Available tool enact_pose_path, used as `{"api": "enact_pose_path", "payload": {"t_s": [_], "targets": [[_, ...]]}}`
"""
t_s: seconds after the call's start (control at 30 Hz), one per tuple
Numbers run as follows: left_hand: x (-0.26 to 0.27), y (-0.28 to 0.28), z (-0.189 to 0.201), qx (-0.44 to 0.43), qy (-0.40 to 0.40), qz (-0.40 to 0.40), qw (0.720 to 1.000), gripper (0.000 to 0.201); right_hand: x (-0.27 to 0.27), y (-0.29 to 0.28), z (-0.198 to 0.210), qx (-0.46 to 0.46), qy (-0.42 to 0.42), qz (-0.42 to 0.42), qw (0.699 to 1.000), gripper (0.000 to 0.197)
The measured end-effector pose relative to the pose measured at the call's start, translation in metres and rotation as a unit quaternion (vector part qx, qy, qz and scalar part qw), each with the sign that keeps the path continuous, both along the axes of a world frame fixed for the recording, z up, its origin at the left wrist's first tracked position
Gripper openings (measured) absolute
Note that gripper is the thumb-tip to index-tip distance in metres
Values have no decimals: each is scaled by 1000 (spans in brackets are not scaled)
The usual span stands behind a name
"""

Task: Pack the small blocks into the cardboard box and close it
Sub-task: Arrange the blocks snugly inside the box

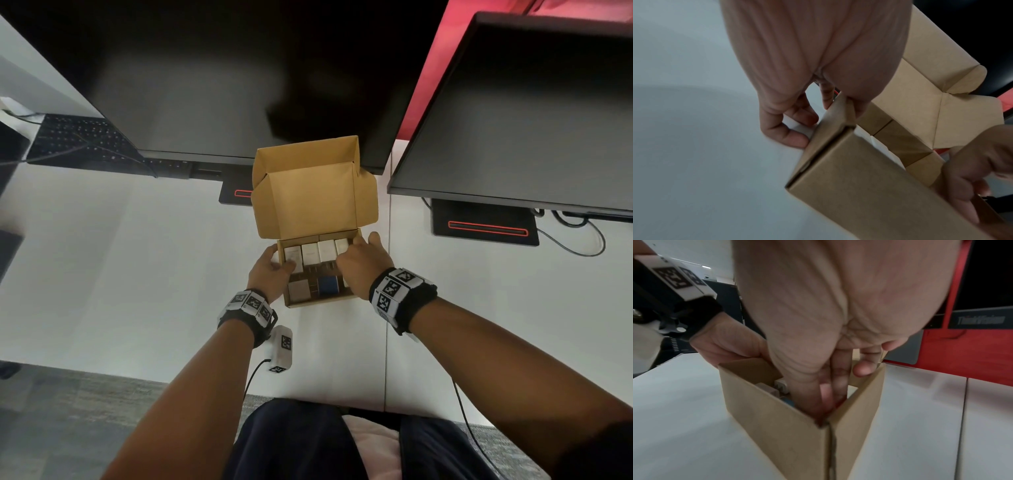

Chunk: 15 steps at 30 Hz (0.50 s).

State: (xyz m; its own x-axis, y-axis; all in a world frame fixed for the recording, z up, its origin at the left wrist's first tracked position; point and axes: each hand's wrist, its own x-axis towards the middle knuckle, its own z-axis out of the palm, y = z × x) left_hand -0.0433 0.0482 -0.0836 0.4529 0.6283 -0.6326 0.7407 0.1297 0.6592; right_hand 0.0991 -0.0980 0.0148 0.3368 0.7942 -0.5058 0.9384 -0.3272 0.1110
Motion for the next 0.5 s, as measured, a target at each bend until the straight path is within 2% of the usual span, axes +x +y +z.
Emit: {"api": "enact_pose_path", "payload": {"t_s": [0.03,0.13,0.27,0.4,0.5], "targets": [[0,0,1,1,-1,0,1000,70,1,0,1,-1,1,4,1000,4],[1,-1,2,3,-5,-1,1000,61,6,-2,5,-6,9,15,1000,14],[1,-2,3,1,-8,3,1000,59,12,-8,3,3,27,7,1000,23],[1,-3,6,2,-2,2,1000,58,14,-11,3,7,24,6,1000,10],[1,-3,5,2,2,2,1000,61,15,-11,4,3,18,21,1000,13]]}}
